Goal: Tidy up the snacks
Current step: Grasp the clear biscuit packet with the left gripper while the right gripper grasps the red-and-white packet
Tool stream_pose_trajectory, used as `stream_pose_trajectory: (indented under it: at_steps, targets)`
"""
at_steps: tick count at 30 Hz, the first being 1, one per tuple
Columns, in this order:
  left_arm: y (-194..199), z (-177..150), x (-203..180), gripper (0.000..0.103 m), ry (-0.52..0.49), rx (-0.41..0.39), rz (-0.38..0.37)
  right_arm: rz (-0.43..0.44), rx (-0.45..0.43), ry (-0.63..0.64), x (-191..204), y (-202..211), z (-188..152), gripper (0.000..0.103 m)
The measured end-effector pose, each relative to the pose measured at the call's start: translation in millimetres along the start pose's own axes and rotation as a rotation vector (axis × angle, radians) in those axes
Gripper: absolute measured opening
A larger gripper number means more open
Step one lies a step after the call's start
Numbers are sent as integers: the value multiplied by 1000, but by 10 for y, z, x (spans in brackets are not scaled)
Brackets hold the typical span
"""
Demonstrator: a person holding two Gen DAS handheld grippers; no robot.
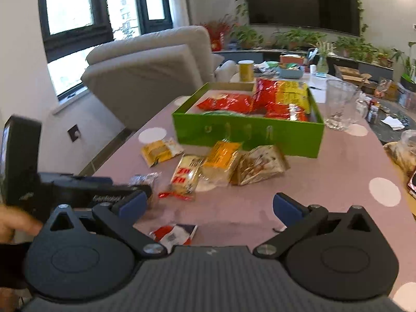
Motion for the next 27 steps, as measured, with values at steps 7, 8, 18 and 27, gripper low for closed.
stream_pose_trajectory:
  at_steps: [7, 8, 18, 27]
  targets:
    - [-64, -32, -107, 54, -41, 9, -25, 50, 53, -9, 40, -98, -99, 43]
    - [-62, -36, -117, 49, -44, 6, -34, 58, 58, -10, 42, -107, -115, 43]
    - [-29, -44, -95, 34, -68, -8, -51, 133, 157, 14, 169, -283, -247, 43]
    - [-33, -53, -84, 37, -78, -10, -45, 125, 233, -20, 133, -440, -317, 43]
Point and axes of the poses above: each gripper's, at about its wrist camera, not at the fingertips, and y roughly against the way its jaws point, x to its left, z to its top, the point moved 3 cm from there along -y, roughly the way its jaws point, and after that the axes turned 15 degrees about z, right-handed, at the moved point
